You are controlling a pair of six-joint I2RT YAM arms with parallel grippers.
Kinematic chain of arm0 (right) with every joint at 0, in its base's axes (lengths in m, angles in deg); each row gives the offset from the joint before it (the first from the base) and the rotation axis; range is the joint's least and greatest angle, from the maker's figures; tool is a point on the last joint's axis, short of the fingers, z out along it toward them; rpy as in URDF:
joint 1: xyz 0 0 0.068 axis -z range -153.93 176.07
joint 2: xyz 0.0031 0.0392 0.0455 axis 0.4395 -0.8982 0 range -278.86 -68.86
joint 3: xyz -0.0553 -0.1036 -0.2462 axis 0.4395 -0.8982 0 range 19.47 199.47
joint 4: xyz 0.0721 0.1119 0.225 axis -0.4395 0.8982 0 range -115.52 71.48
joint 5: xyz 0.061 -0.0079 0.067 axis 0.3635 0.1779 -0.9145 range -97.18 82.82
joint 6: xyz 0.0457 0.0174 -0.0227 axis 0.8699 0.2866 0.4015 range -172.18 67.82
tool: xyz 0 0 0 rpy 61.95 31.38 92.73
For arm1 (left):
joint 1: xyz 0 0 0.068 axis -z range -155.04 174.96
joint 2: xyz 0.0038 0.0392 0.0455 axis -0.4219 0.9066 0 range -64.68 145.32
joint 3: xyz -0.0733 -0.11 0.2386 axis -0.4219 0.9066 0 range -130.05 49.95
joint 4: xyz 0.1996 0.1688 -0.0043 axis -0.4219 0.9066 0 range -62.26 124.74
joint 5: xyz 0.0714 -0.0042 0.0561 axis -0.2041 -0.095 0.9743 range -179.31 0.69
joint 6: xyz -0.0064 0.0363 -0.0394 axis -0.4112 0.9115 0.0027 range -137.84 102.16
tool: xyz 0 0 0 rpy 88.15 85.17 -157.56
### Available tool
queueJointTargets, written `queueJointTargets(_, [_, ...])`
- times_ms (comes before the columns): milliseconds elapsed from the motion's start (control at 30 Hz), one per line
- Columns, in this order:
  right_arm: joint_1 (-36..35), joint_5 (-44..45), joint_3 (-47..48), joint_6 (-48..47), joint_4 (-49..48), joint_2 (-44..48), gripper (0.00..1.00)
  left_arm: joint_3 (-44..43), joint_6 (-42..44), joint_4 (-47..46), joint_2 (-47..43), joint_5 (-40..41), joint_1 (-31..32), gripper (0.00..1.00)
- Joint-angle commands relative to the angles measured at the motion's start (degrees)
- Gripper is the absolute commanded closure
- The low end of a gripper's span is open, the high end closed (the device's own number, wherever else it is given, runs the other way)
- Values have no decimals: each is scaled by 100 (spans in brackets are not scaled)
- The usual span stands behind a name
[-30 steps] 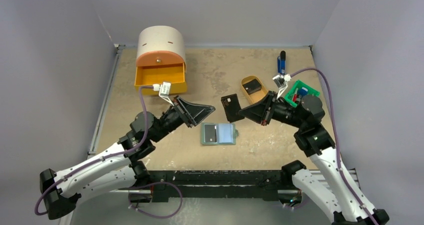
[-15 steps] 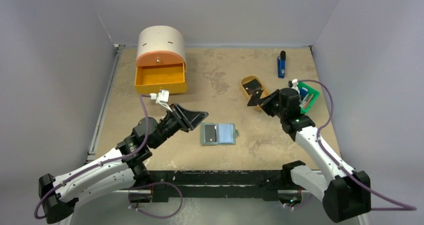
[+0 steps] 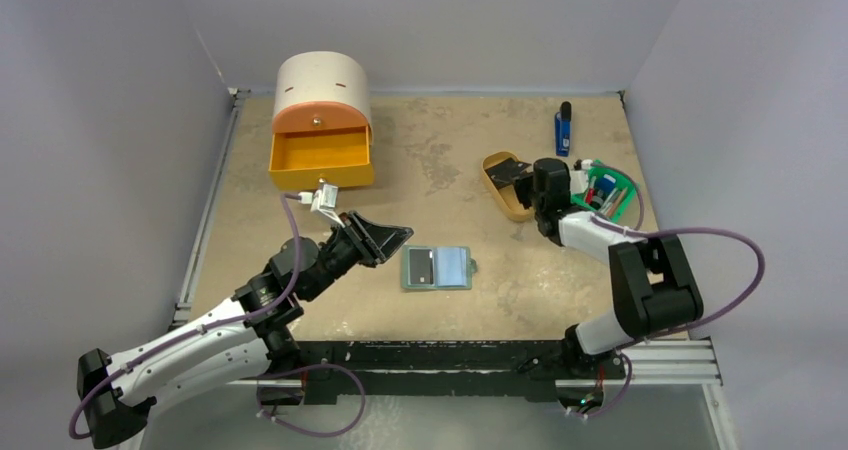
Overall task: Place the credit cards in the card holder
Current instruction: Place the credit card in the storage box.
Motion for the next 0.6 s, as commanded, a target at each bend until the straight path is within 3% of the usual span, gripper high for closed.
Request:
queueJointTargets(0, [93, 474, 547, 492, -687, -368, 100, -60, 81, 11, -57, 143, -18, 69])
queueJointTargets(333, [204, 227, 857, 712, -581, -998, 100, -56, 112, -79, 237, 193, -21, 70])
queueJointTargets(567, [183, 177, 522, 680, -910, -775, 100, -25, 56, -320, 450, 97, -20, 70])
